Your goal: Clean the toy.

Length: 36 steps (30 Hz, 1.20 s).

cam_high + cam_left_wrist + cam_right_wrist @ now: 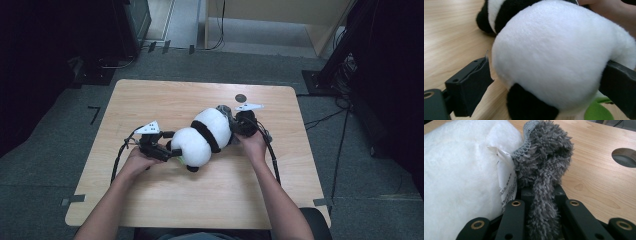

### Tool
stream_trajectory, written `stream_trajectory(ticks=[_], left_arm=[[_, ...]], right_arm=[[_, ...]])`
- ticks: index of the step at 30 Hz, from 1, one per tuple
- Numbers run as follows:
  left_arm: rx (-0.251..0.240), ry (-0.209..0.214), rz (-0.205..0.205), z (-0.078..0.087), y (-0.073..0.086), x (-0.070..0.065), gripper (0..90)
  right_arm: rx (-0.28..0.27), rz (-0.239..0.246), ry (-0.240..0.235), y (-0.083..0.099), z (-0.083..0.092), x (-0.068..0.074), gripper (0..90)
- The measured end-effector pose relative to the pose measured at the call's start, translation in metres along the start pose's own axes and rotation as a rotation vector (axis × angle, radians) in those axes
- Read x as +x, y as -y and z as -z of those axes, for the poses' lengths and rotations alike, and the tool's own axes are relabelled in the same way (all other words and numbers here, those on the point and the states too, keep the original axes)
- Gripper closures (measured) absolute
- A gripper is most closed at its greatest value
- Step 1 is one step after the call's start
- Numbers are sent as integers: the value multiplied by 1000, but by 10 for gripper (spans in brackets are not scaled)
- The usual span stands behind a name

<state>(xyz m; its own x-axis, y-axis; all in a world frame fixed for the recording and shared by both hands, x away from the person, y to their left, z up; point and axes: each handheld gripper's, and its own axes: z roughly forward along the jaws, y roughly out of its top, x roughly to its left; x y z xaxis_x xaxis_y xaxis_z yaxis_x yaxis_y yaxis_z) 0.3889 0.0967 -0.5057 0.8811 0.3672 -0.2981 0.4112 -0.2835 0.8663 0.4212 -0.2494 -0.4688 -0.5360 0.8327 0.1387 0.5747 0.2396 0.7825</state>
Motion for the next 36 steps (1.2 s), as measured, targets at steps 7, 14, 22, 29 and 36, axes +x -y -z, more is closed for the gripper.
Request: stream_trajectory(ticks=[7, 14, 22, 29, 36], left_arm=[[18, 45, -3, -3, 0, -2, 98], [41, 52, -33, 1, -2, -8, 379], [44, 18, -82, 4, -5, -20, 507], [-8, -9, -34, 12, -9, -21, 544], [-90, -141, 45, 21, -20, -25, 546]], right_arm=[[-12, -12, 6, 0, -4, 1, 789], [-18, -10, 13, -1, -5, 1, 788], [-13, -36, 15, 0, 5, -13, 782], [-17, -91, 26, 1, 29, -29, 782], [-49, -38, 3, -1, 55, -15, 782]])
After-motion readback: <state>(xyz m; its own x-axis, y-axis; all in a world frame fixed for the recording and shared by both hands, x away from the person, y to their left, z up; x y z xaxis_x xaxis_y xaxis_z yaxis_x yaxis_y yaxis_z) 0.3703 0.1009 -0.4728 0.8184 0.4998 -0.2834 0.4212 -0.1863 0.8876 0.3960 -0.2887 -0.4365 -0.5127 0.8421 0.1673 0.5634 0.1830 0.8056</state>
